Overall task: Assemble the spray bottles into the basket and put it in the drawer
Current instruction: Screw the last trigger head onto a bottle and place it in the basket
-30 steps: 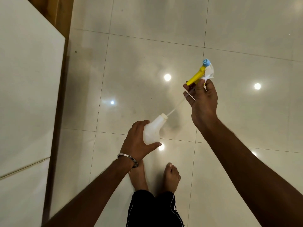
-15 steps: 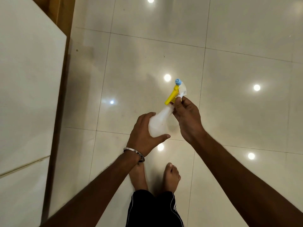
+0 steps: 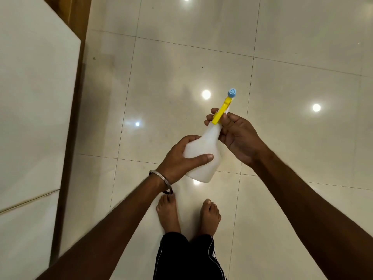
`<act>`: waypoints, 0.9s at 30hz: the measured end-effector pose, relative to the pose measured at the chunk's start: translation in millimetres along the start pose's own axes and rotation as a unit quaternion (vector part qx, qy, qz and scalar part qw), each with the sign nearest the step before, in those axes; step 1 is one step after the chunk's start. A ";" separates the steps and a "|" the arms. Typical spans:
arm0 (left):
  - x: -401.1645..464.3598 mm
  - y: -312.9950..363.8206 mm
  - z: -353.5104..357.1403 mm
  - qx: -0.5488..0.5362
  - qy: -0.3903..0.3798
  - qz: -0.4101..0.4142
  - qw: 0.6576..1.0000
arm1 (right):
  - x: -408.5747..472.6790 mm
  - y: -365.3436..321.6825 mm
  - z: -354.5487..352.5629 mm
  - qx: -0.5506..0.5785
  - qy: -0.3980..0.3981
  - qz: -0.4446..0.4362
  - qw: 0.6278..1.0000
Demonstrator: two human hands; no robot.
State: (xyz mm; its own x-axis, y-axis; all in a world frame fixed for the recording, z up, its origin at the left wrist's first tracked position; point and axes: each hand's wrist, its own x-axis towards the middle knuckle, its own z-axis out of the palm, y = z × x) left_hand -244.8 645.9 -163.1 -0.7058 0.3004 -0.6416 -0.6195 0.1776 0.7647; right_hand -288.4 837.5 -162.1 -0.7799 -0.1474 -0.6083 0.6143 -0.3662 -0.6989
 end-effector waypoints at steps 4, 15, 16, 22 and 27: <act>-0.1 2.5 -2.9 -0.161 -0.085 -0.068 0.981 | -1.3 -4.2 -3.1 0.019 -0.011 0.016 1.000; -1.4 10.4 36.8 0.156 0.157 0.079 0.972 | 1.9 -8.5 18.6 -0.048 0.137 -0.042 0.989; -1.2 12.8 34.6 0.097 0.142 0.069 0.983 | 2.5 -12.3 18.0 -0.042 0.131 -0.050 0.989; -0.8 7.2 7.0 -0.308 -0.095 -0.197 0.926 | 5.1 -28.2 13.4 0.007 0.085 -0.065 0.994; -3.4 7.6 19.3 -0.316 0.003 -0.127 0.940 | 3.4 -35.5 8.2 -0.006 0.071 -0.042 0.997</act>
State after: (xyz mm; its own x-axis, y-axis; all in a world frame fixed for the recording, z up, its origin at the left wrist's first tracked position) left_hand -240.5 664.4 -153.9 -0.5089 0.3182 -0.7999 -0.8472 -0.3498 0.3998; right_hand -313.9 842.5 -136.3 -0.8045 0.0144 -0.5938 0.5495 -0.3615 -0.7532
